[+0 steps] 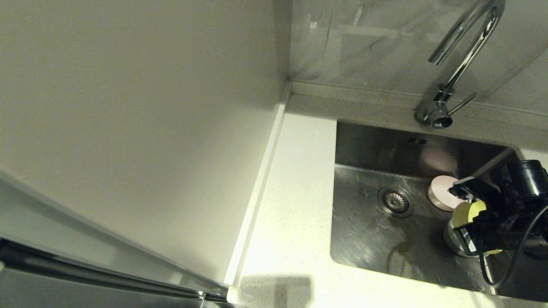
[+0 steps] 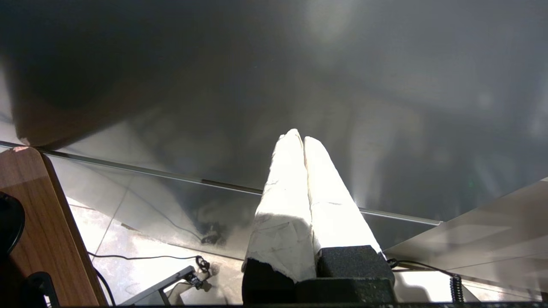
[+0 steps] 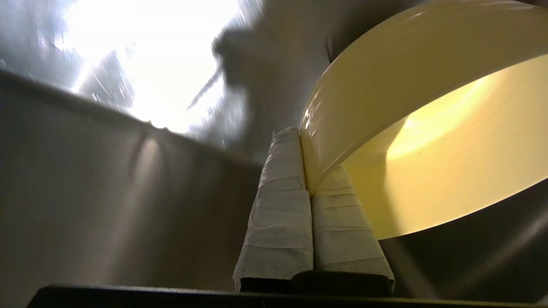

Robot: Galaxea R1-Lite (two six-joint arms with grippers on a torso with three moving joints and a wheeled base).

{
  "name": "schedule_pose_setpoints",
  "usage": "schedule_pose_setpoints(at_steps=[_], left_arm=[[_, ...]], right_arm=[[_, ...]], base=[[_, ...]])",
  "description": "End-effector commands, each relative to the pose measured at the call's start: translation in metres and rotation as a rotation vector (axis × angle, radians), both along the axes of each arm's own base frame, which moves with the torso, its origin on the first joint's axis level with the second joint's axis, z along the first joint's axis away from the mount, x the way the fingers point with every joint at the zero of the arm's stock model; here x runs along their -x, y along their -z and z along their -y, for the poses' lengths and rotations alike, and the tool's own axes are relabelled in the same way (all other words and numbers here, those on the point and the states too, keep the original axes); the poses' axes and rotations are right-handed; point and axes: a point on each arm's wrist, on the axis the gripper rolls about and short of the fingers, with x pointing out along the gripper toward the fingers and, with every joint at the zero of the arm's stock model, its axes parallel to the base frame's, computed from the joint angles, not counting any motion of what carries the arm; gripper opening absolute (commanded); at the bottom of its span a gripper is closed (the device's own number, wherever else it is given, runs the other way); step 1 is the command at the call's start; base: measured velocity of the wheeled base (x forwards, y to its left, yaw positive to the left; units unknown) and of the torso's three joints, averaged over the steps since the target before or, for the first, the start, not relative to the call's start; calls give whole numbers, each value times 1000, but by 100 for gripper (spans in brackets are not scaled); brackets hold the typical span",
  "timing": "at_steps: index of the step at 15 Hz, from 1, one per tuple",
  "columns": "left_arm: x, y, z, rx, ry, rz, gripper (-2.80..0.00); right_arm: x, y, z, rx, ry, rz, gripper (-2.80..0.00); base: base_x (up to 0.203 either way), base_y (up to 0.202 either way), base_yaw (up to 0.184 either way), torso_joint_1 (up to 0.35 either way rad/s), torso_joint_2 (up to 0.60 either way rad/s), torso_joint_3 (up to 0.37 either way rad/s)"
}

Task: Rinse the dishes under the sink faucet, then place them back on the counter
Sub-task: Put a bowl into the sink

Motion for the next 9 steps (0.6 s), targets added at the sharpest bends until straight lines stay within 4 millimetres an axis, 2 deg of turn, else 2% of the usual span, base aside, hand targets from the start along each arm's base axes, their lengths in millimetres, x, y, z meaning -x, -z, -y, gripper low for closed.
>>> schedule_pose_setpoints(at_steps=[1, 4, 9], left_arm=[[0, 1, 0, 0, -1, -3, -280], [0, 1, 0, 0, -1, -3, -280], [0, 1, 0, 0, -1, -3, -280]], right_arm=[[2, 4, -18, 8, -79, 48, -280], [2, 7, -34, 29, -170, 39, -280], [-6, 26, -37, 136, -315, -32, -280]], base=[[0, 0, 0, 0, 0, 0], [0, 0, 0, 0, 0, 0], [0, 0, 0, 0, 0, 0]])
